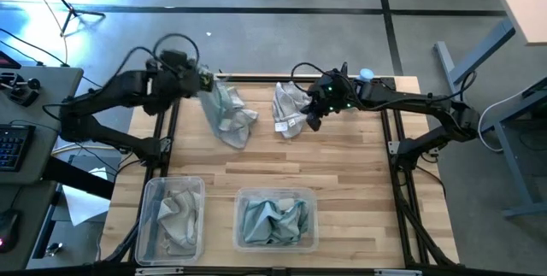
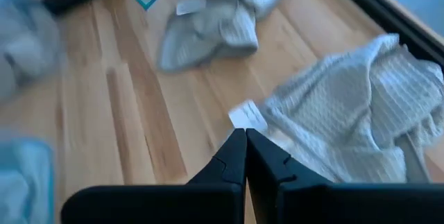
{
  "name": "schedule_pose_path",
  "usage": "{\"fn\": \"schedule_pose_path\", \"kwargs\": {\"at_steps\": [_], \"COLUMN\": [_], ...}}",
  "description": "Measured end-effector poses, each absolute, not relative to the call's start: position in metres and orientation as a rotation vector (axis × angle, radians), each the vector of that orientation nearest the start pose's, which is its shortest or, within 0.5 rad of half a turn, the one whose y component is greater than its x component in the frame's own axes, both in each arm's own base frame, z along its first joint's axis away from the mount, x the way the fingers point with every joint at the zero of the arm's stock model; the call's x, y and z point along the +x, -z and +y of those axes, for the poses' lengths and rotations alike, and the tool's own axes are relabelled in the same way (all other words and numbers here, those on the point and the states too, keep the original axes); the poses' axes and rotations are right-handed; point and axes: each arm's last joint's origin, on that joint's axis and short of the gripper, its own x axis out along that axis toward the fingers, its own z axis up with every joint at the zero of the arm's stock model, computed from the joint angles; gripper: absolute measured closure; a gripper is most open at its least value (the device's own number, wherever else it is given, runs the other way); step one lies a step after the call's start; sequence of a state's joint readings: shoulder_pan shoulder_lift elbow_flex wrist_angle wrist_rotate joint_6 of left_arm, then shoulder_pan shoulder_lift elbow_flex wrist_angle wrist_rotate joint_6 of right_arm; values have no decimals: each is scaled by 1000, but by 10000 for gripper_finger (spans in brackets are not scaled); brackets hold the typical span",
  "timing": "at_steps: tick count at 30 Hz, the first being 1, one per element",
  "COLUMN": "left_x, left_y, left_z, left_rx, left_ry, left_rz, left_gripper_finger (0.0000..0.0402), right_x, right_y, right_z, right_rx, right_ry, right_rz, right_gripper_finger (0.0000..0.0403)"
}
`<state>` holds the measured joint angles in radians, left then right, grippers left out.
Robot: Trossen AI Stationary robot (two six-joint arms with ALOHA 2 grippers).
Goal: Sort microfiber towel by color & place in baskets
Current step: Put the blue towel into the right transparent bin
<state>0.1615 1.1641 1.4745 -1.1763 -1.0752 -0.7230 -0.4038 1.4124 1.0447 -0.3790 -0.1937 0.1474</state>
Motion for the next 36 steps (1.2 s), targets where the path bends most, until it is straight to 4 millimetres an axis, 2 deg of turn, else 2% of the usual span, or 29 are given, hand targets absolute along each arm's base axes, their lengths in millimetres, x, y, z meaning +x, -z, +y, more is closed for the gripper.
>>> {"fn": "schedule_pose_path", "kwargs": {"at_steps": [7, 12, 17, 22, 28, 36], "left_x": [160, 150, 152, 163, 179, 211], "left_y": [-462, -480, -479, -474, -467, -458], "left_z": [60, 61, 62, 63, 66, 71], "left_rx": [-79, -79, -82, -116, -103, -98], "left_ry": [-1348, -1292, -1209, -1098, -1037, -911], "left_rz": [350, 348, 398, 449, 515, 544], "left_gripper_finger": [401, 401, 401, 401, 401, 401], "right_x": [292, 303, 311, 316, 329, 381], "right_y": [-282, -297, -307, -316, -333, -350], "right_z": [-106, -96, -85, -73, -64, -70], "right_rx": [418, 367, 317, 296, 227, 122], "right_ry": [242, 221, 249, 274, 323, 316], "right_rz": [503, 342, 227, 130, 67, 54], "right_gripper_finger": [403, 402, 402, 391, 325, 227]}}
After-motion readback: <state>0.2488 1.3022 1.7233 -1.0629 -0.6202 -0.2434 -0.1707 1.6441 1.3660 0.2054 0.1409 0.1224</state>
